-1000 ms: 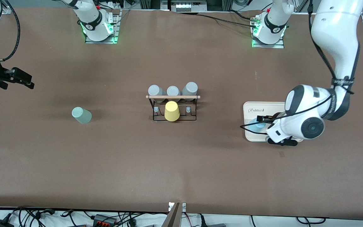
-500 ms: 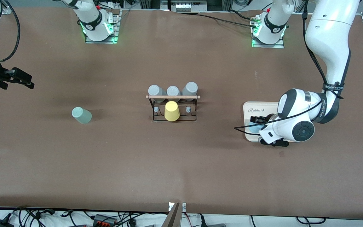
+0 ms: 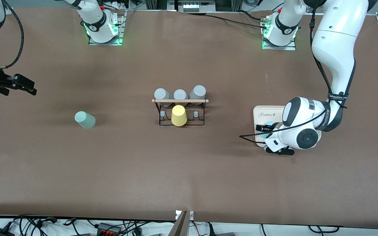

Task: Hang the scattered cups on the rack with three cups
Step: 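Reach the left gripper down to the light blue cup on the tray, then grasp the light blue cup with the left gripper and lift it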

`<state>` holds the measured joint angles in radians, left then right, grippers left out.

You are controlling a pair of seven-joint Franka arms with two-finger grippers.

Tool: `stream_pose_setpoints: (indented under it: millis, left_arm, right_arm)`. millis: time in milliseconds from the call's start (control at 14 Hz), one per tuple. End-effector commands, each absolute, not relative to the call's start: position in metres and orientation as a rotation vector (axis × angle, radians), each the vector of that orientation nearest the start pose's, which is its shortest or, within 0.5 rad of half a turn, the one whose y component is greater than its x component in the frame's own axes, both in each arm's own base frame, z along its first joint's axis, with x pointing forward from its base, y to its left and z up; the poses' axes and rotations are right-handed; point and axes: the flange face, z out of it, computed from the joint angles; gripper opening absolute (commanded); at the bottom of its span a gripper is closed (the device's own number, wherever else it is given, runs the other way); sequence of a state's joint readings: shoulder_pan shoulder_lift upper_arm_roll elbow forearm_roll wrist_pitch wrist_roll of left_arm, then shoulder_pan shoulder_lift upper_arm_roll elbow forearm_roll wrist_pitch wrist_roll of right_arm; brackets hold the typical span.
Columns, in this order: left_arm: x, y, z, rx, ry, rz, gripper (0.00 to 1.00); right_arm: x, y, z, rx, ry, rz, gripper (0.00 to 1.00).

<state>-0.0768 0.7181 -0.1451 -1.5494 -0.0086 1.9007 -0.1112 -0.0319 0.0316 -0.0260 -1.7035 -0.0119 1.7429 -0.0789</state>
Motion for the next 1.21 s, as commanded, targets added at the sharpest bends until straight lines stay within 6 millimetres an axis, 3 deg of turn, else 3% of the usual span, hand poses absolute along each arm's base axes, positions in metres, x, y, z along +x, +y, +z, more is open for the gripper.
stream_pose_setpoints:
  millis: [0,71,143,214,357,429,643,714,929,1000,1143]
  left_arm:
    - [0.650,-0.135,0.209,-3.144,0.128,0.610,1.00]
    - [0.650,-0.133,0.208,-3.142,0.132,0.612,0.97]
    - [0.651,-0.131,0.209,-3.147,0.141,0.605,0.64]
    - [0.653,-0.129,0.212,-3.151,0.136,0.593,0.43]
    - [0.657,-0.128,0.219,-3.158,0.209,0.569,0.14]
    - [0.658,-0.128,0.223,-3.162,0.255,0.561,0.07]
    - [0.661,-0.133,0.251,-3.170,0.269,0.498,0.01]
    - [0.666,-0.139,0.272,-3.176,0.283,0.445,0.01]
    - [0.675,-0.213,0.352,-3.195,0.406,0.360,0.01]
    - [0.671,-0.248,0.375,-3.242,0.365,0.345,0.01]
    - [0.661,-0.309,0.396,-3.315,0.052,0.333,0.01]
  right_arm:
    - [0.572,-0.035,0.564,-3.164,-0.025,-0.020,1.00]
    - [0.571,-0.034,0.563,-3.164,-0.027,-0.015,1.00]
    - [0.572,-0.034,0.564,-3.162,-0.027,-0.017,1.00]
    - [0.571,-0.034,0.564,-3.162,-0.027,-0.020,1.00]
    - [0.571,-0.034,0.564,-3.162,-0.027,-0.015,1.00]
    - [0.571,-0.034,0.564,-3.162,-0.027,-0.013,1.00]
    - [0.571,-0.034,0.564,-3.162,-0.027,-0.010,1.00]
    - [0.570,-0.034,0.565,-3.162,-0.027,-0.012,1.00]
    - [0.570,-0.034,0.565,-3.162,-0.027,-0.012,1.00]
    - [0.571,-0.034,0.564,-3.162,-0.027,-0.010,1.00]
    - [0.571,-0.034,0.564,-3.162,-0.032,-0.020,1.00]
